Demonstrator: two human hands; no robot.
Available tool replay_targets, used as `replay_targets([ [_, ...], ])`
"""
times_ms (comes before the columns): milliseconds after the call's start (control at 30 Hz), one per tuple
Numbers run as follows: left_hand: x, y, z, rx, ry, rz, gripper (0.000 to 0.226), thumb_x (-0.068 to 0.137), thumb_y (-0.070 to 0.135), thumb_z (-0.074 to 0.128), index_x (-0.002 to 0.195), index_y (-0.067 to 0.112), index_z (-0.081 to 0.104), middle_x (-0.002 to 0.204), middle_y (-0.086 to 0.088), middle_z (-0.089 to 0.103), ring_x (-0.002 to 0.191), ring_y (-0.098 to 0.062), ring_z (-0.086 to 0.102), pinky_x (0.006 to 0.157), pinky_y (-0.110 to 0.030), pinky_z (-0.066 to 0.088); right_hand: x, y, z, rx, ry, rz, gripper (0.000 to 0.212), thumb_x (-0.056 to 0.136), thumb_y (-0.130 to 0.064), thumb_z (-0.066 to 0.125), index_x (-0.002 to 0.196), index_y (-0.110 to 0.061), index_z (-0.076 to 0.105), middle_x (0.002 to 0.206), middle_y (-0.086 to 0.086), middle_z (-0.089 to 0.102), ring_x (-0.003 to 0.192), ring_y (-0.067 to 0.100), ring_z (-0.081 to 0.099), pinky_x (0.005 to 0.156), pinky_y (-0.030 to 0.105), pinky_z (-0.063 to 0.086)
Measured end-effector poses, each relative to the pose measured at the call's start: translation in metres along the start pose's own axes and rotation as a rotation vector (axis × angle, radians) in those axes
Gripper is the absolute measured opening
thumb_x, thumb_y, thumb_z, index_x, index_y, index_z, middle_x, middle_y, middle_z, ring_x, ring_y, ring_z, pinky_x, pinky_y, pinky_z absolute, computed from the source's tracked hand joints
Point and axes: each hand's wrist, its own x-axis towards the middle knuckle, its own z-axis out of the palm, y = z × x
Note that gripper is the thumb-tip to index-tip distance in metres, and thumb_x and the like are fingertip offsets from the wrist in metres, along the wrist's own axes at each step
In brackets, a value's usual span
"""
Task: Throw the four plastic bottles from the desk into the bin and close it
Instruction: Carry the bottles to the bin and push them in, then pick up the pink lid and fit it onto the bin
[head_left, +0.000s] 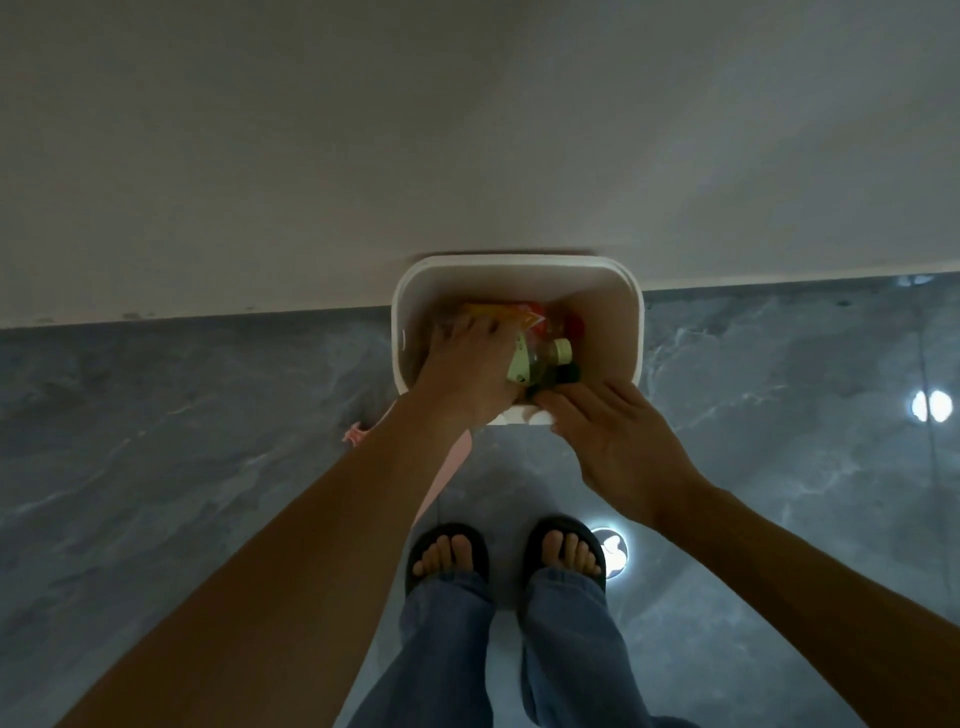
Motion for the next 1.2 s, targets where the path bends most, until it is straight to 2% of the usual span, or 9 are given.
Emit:
replay_targets([
  [233, -0.005, 0.006, 0.0, -0.094, -0.046, -0.044, 0.068, 0.093, 0.04, 0.064, 0.153, 0.029, 0.035, 0.154, -0.004, 0.042, 0.146, -0.033, 0.033, 0.122, -0.056, 0.022, 0.002, -0.003, -0.01, -0.022, 0.006, -0.005, 0.033, 0.096, -0.017, 0.058, 0.129, -0.015, 0.064, 0.116, 0.002, 0.07, 0.099, 0.023, 0.066, 0.094, 0.037, 0.049],
  [400, -0.061, -0.001, 0.002, -0.297, 0.374, -0.008, 0.03, 0.098, 0.03, 0.055, 0.128, 0.025, 0.059, 0.128, 0.002, 0.061, 0.119, -0.015, 0.057, 0.105, -0.032, 0.046, 0.005, -0.022, -0.03, 0.006, -0.056, 0.068, 0.034, 0.097, -0.02, 0.057, 0.13, -0.015, 0.061, 0.121, 0.004, 0.067, 0.108, 0.022, 0.062, 0.098, 0.034, 0.05],
  [533, -0.136, -0.028, 0.012, -0.433, 0.602, -0.15, 0.026, 0.098, 0.027, 0.048, 0.121, 0.025, 0.061, 0.118, 0.009, 0.059, 0.11, 0.003, 0.047, 0.091, -0.006, 0.039, 0.005, -0.056, -0.044, 0.135, 0.027, 0.078, 0.036, 0.094, -0.015, 0.057, 0.13, -0.017, 0.059, 0.123, 0.0, 0.063, 0.111, 0.016, 0.058, 0.093, 0.028, 0.053],
  [600, -0.167, -0.047, 0.027, -0.498, 0.625, -0.303, 0.025, 0.098, 0.025, 0.049, 0.118, 0.025, 0.064, 0.115, 0.009, 0.064, 0.106, -0.002, 0.055, 0.089, -0.011, 0.042, 0.003, -0.081, -0.039, 0.191, 0.023, -0.01, 0.036, 0.091, -0.013, 0.055, 0.125, -0.022, 0.06, 0.116, -0.003, 0.064, 0.104, 0.014, 0.059, 0.087, 0.027, 0.052],
  [700, -0.189, -0.081, 0.06, -0.631, 0.494, -0.565, 0.022, 0.098, 0.018, 0.056, 0.114, 0.023, 0.069, 0.11, 0.005, 0.072, 0.094, -0.007, 0.065, 0.079, -0.016, 0.048, 0.009, -0.118, -0.012, 0.231, -0.158, -0.109, 0.037, 0.089, -0.021, 0.054, 0.124, -0.029, 0.057, 0.112, -0.006, 0.065, 0.095, 0.014, 0.061, 0.075, 0.025, 0.053],
  [833, -0.185, -0.126, 0.114, -0.722, 0.315, -0.788, 0.024, 0.098, 0.014, 0.059, 0.12, 0.016, 0.068, 0.11, -0.006, 0.073, 0.101, -0.023, 0.07, 0.082, -0.023, 0.047, 0.053, -0.14, 0.058, 0.265, -0.348, -0.051, 0.05, 0.097, -0.022, 0.051, 0.146, -0.029, 0.042, 0.145, -0.006, 0.05, 0.125, 0.016, 0.052, 0.094, 0.03, 0.052],
  [967, -0.154, -0.157, 0.156, -0.714, 0.269, -0.801, 0.034, 0.096, 0.021, 0.064, 0.129, 0.015, 0.061, 0.121, -0.011, 0.068, 0.111, -0.031, 0.064, 0.089, -0.031, 0.046, 0.115, -0.143, 0.124, 0.15, -0.364, -0.016, 0.061, 0.092, -0.013, 0.056, 0.15, -0.023, 0.039, 0.151, 0.001, 0.044, 0.137, 0.023, 0.043, 0.103, 0.038, 0.047],
  [1067, -0.134, -0.167, 0.175, -0.682, 0.338, -0.756, 0.035, 0.095, 0.022, 0.064, 0.13, 0.022, 0.061, 0.121, -0.008, 0.065, 0.114, -0.028, 0.062, 0.094, -0.038, 0.052, 0.146, -0.139, 0.157, 0.017, -0.283, -0.048, 0.058, 0.085, -0.008, 0.064, 0.14, -0.019, 0.051, 0.14, 0.006, 0.055, 0.131, 0.027, 0.05, 0.107, 0.038, 0.043],
  [1200, -0.115, -0.172, 0.191, -0.589, 0.369, -0.759, 0.037, 0.096, 0.015, 0.06, 0.131, 0.027, 0.063, 0.121, -0.004, 0.065, 0.114, -0.026, 0.062, 0.094, -0.041, 0.055, 0.165, -0.131, 0.18, -0.145, -0.23, -0.04, 0.039, 0.084, -0.01, 0.068, 0.122, -0.019, 0.063, 0.119, 0.005, 0.066, 0.115, 0.028, 0.059, 0.097, 0.038, 0.045],
])
